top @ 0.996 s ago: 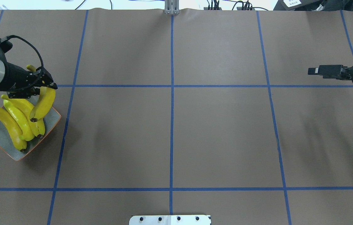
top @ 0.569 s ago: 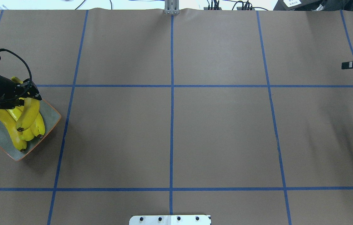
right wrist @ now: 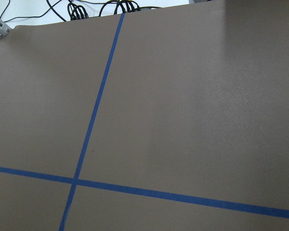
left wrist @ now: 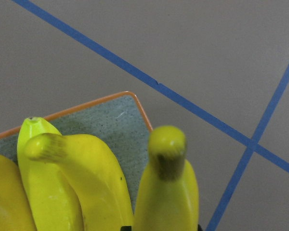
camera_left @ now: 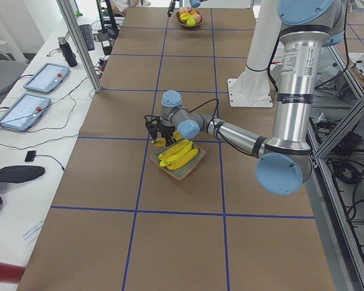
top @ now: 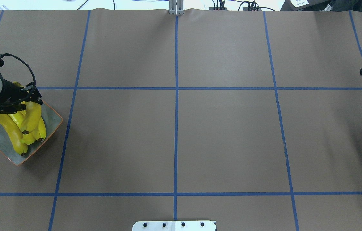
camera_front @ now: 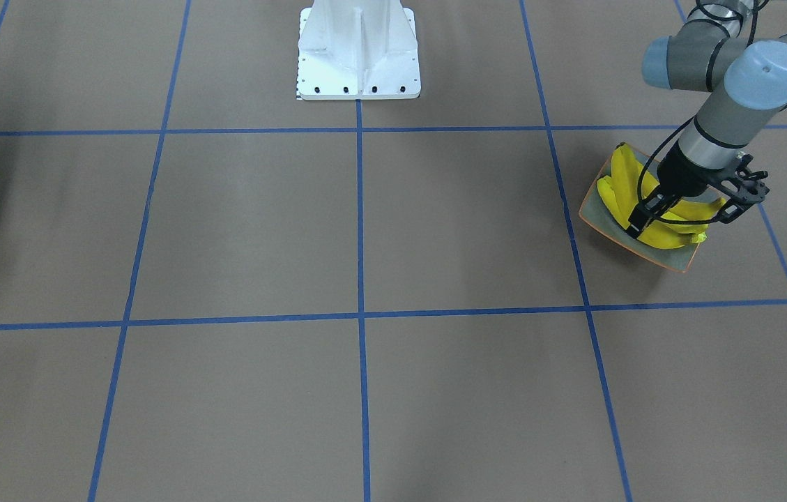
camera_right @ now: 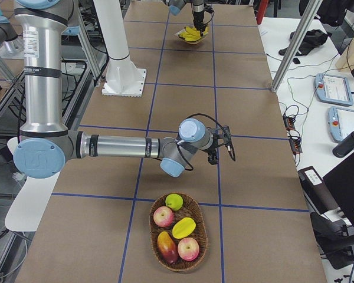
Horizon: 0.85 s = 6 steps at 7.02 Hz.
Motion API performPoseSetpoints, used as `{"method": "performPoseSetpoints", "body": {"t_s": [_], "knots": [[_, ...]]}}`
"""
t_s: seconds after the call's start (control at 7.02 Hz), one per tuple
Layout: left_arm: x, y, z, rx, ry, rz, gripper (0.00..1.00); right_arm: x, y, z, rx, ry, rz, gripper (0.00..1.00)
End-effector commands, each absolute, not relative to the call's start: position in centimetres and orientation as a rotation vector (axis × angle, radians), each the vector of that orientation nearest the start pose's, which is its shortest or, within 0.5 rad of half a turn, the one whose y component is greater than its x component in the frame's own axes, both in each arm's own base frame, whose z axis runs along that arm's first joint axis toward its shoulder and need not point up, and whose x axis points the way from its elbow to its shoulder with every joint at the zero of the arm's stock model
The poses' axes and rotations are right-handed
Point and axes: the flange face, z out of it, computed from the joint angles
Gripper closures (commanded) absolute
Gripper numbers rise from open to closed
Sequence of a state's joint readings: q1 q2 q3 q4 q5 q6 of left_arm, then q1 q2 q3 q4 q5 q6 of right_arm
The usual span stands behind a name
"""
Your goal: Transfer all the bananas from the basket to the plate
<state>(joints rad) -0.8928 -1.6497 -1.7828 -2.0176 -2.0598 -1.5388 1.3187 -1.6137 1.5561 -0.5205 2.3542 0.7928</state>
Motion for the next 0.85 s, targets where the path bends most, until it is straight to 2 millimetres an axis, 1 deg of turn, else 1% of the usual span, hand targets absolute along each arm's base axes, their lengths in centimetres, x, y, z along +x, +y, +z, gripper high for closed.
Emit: {"method": "performPoseSetpoints", "body": {"t_s": [0.0,0.14,0.28,0.57,0.71], "knots": [[28.4,-47.9,47.0,-0.123,0.869,-0.666,1.0,-6.0,-48.7,56.6,0.449,-1.08,0.096,0.0],[28.3,-47.6,47.5,-0.127,0.862,-0.67,1.0,-6.0,-48.7,56.6,0.449,-1.08,0.096,0.0],[28.3,-47.5,47.6,-0.129,0.86,-0.67,0.86,-6.0,-48.7,56.7,0.446,-1.077,0.099,0.0],[28.6,-47.3,47.7,-0.129,0.856,-0.66,0.45,-6.0,-48.8,56.7,0.445,-1.079,0.099,0.0],[28.5,-47.2,48.3,-0.124,0.844,-0.662,0.0,-6.0,-48.8,56.6,0.444,-1.08,0.098,0.0]]}}
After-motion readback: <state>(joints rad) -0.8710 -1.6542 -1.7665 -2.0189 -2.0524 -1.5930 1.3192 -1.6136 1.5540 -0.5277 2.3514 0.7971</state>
